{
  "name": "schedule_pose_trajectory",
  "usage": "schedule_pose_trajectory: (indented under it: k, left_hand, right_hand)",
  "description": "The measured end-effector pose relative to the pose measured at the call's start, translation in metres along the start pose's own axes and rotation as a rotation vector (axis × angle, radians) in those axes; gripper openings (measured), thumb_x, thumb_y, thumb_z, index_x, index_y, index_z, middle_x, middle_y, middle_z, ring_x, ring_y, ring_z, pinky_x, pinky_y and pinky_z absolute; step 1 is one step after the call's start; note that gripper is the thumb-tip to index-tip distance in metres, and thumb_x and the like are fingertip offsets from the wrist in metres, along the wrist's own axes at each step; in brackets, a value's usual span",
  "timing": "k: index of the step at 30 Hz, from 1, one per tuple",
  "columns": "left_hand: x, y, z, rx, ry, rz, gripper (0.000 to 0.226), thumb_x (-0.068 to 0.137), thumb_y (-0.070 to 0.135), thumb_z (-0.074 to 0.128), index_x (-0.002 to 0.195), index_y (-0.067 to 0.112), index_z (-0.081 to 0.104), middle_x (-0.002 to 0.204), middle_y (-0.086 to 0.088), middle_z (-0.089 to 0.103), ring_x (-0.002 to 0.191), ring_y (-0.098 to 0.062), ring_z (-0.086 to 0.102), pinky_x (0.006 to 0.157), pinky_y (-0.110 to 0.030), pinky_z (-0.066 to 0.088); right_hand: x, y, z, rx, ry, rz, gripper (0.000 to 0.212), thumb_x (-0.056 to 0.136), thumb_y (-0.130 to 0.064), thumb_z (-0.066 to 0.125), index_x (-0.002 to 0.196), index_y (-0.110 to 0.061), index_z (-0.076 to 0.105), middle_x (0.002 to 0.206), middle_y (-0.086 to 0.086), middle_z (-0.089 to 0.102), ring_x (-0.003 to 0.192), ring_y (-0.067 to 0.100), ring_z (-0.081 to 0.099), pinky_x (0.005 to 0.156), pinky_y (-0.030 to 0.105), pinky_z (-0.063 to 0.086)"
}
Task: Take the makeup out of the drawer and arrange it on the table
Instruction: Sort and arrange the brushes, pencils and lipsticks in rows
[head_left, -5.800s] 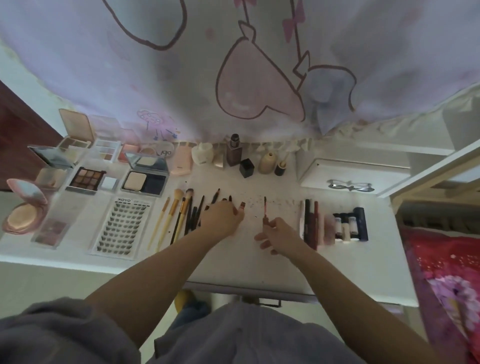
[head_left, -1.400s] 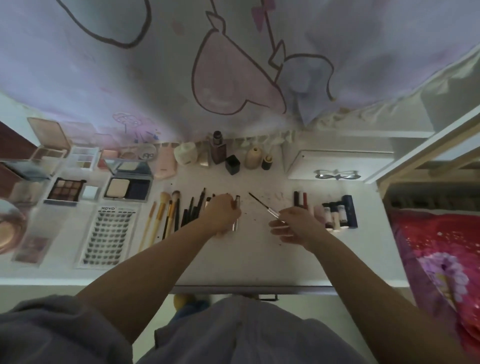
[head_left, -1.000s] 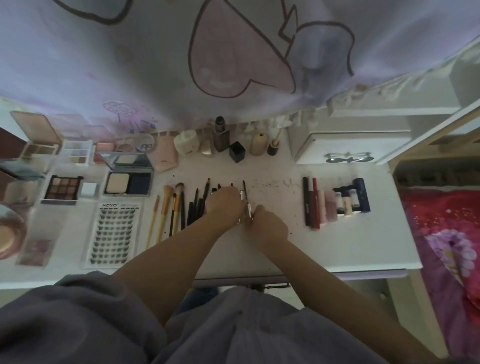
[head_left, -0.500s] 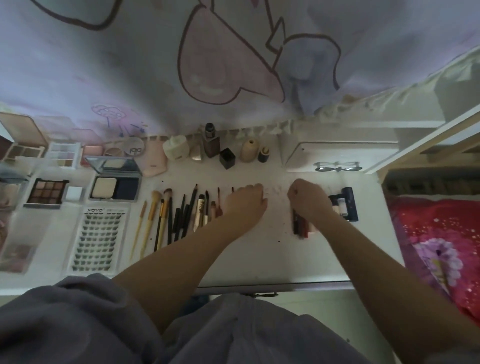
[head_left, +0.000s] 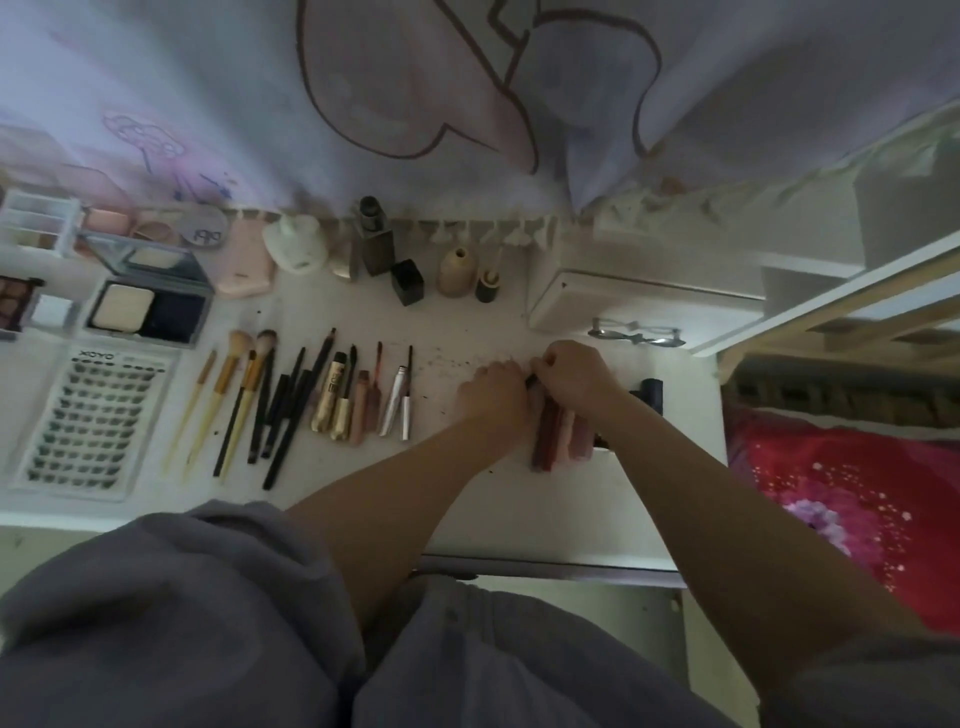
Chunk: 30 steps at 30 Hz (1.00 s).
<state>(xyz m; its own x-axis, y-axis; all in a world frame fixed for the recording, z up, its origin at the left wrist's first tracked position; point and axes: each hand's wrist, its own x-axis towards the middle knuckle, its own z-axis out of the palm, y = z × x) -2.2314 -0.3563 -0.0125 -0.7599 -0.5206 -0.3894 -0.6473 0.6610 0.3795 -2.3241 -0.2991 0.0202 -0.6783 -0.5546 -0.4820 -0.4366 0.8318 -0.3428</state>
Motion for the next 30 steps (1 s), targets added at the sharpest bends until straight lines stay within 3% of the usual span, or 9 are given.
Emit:
schedule_pose_trajectory:
  k: [3, 5, 8, 12, 15, 20, 23, 26, 30]
  left_hand:
    - [-0.011, -0.017, -0.021, -0.018, 0.068, 0.144, 0.026, 0.092, 0.024, 0.046, 0.113, 0.008, 0.048, 0.112, -0.009, 0.051, 0.104, -0.026, 0.049, 0.081, -0.034, 0.039]
    - [-0.021, -0.031, -0.038, -0.079, 0.079, 0.233, 0.017, 0.093, 0.020, 0.045, 0.106, 0.009, 0.047, 0.104, -0.009, 0.053, 0.094, -0.026, 0.051, 0.076, -0.034, 0.041]
    - [-0.035, -0.046, -0.062, -0.161, -0.022, 0.311, 0.013, 0.098, 0.020, 0.039, 0.104, 0.012, 0.046, 0.091, 0.000, 0.051, 0.079, -0.020, 0.052, 0.065, -0.031, 0.037]
    - [-0.049, -0.061, -0.086, -0.038, -0.042, 0.365, 0.013, 0.100, 0.027, 0.033, 0.094, 0.028, 0.044, 0.089, 0.009, 0.046, 0.077, -0.012, 0.044, 0.066, -0.027, 0.033]
    - [-0.056, -0.074, -0.100, -0.008, 0.016, 0.398, 0.016, 0.100, 0.034, 0.031, 0.092, 0.029, 0.043, 0.082, 0.010, 0.051, 0.070, -0.012, 0.047, 0.061, -0.028, 0.033]
    - [-0.059, -0.083, -0.111, -0.020, 0.076, 0.437, 0.022, 0.099, 0.037, 0.033, 0.101, 0.023, 0.050, 0.071, 0.010, 0.050, 0.063, -0.014, 0.045, 0.053, -0.028, 0.029]
    - [-0.059, -0.080, -0.108, -0.062, -0.004, 0.430, 0.018, 0.099, 0.037, 0.034, 0.100, 0.023, 0.046, 0.067, 0.010, 0.048, 0.060, -0.013, 0.047, 0.050, -0.026, 0.029]
    - [-0.057, -0.086, -0.103, -0.104, -0.123, 0.401, 0.012, 0.099, 0.032, 0.033, 0.097, 0.023, 0.040, 0.068, 0.008, 0.050, 0.055, -0.009, 0.045, 0.049, -0.025, 0.030]
    - [-0.051, -0.099, -0.096, -0.416, -0.208, 0.166, 0.017, 0.098, 0.018, 0.039, 0.084, 0.017, 0.050, 0.072, 0.003, 0.057, 0.061, -0.010, 0.053, 0.056, -0.023, 0.041]
  right_hand:
    - [-0.006, -0.007, -0.011, 0.096, -0.031, -0.014, 0.029, 0.094, -0.040, 0.048, 0.084, -0.013, 0.053, 0.075, -0.001, 0.055, 0.069, 0.013, 0.052, 0.059, 0.025, 0.034]
    - [-0.015, -0.015, -0.021, 0.196, -0.163, -0.047, 0.032, 0.095, -0.040, 0.047, 0.075, -0.016, 0.055, 0.062, -0.005, 0.055, 0.053, 0.006, 0.049, 0.049, 0.021, 0.032]
    - [-0.034, -0.030, -0.033, 0.372, -0.406, -0.087, 0.037, 0.097, -0.038, 0.044, 0.080, -0.012, 0.064, 0.049, -0.006, 0.055, 0.037, 0.005, 0.043, 0.038, 0.016, 0.036]
    - [-0.048, -0.053, -0.043, 0.376, -0.506, -0.195, 0.041, 0.099, -0.039, 0.041, 0.082, -0.013, 0.068, 0.052, -0.007, 0.053, 0.042, 0.006, 0.042, 0.045, 0.019, 0.034]
    - [-0.051, -0.063, -0.048, 0.443, -0.590, -0.290, 0.039, 0.100, -0.035, 0.040, 0.084, -0.011, 0.066, 0.050, -0.008, 0.047, 0.044, 0.006, 0.037, 0.044, 0.017, 0.031]
    - [-0.053, -0.070, -0.050, 0.458, -0.578, -0.349, 0.037, 0.100, -0.034, 0.040, 0.082, -0.013, 0.065, 0.049, -0.008, 0.045, 0.043, 0.006, 0.035, 0.042, 0.016, 0.030]
    - [-0.057, -0.069, -0.055, 0.333, -0.569, -0.347, 0.032, 0.098, -0.035, 0.044, 0.082, -0.019, 0.067, 0.057, -0.009, 0.053, 0.049, 0.004, 0.044, 0.048, 0.015, 0.035]
    - [-0.056, -0.057, -0.062, 0.210, -0.452, -0.308, 0.022, 0.096, -0.030, 0.049, 0.085, -0.023, 0.066, 0.071, -0.012, 0.065, 0.061, 0.000, 0.056, 0.054, 0.015, 0.042]
    - [-0.051, -0.032, -0.053, 0.411, -0.339, -0.076, 0.011, 0.098, -0.020, 0.044, 0.095, -0.015, 0.053, 0.082, -0.002, 0.073, 0.067, 0.008, 0.065, 0.057, 0.022, 0.043]
